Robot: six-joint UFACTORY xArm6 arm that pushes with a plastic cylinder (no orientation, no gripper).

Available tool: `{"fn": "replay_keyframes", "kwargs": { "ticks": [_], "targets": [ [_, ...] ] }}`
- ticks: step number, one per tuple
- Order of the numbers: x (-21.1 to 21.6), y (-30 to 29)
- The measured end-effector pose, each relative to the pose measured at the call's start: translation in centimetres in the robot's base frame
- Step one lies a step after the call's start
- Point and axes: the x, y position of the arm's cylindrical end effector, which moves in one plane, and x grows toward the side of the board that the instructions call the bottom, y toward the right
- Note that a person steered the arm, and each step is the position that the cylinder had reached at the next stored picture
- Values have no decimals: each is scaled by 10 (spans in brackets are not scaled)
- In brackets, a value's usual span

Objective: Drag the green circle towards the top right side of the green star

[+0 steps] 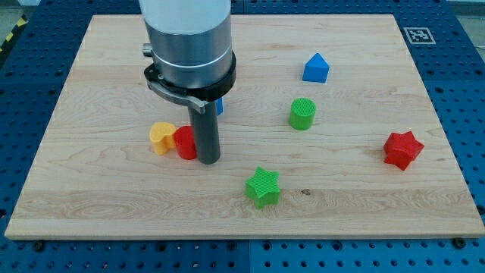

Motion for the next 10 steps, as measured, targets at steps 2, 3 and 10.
{"fn": "replay_keyframes", "kwargs": {
  "ticks": [2,3,10],
  "targets": [
    [-66,15],
    [-108,17],
    [-57,154]
  ]
}}
